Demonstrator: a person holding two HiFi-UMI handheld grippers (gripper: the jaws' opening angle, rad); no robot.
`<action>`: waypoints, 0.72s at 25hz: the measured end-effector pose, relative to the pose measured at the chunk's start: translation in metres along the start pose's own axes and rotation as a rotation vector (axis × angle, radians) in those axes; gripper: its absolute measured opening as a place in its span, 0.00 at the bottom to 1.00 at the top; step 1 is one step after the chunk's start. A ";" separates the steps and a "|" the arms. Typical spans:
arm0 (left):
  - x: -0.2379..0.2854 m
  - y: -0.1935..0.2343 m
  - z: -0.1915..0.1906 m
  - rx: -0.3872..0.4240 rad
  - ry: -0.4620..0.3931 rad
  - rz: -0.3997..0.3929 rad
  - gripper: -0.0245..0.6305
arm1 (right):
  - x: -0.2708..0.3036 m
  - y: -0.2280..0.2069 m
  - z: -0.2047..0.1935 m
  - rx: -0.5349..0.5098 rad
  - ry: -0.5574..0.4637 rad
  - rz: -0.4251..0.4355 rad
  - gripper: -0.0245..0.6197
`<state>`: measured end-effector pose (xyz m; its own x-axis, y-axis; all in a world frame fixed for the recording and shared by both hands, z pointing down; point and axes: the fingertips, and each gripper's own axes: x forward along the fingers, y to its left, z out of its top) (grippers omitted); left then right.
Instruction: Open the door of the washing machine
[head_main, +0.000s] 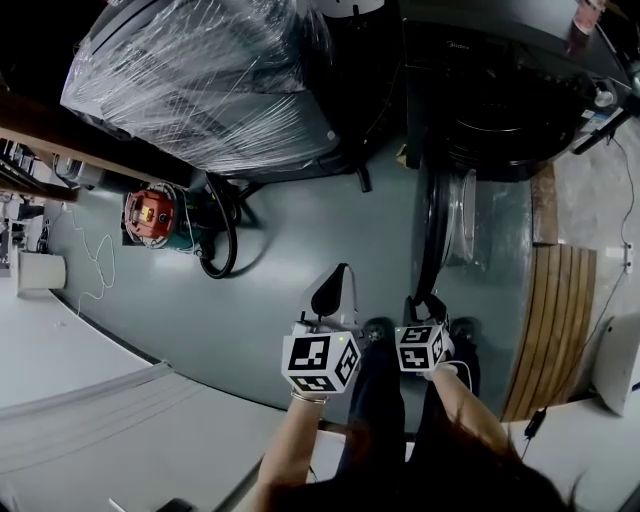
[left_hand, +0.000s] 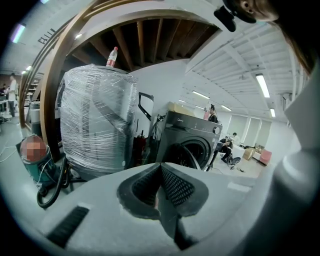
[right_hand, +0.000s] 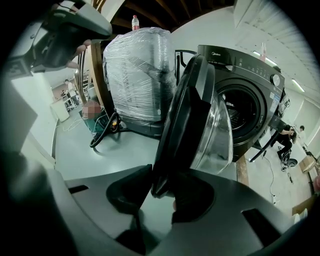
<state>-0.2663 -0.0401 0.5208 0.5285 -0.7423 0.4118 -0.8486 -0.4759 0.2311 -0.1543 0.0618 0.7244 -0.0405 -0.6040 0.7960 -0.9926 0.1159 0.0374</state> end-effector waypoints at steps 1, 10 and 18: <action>-0.002 0.004 -0.001 -0.002 0.000 0.005 0.06 | 0.001 0.003 0.002 0.003 -0.001 -0.002 0.21; -0.014 0.042 0.000 -0.013 -0.005 0.028 0.06 | 0.013 0.033 0.018 0.053 0.003 -0.046 0.21; -0.021 0.077 0.004 -0.021 -0.011 0.048 0.06 | 0.024 0.059 0.033 0.077 -0.007 -0.046 0.22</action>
<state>-0.3427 -0.0627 0.5266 0.4874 -0.7691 0.4135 -0.8732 -0.4299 0.2297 -0.2180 0.0279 0.7261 0.0052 -0.6126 0.7904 -0.9992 0.0273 0.0277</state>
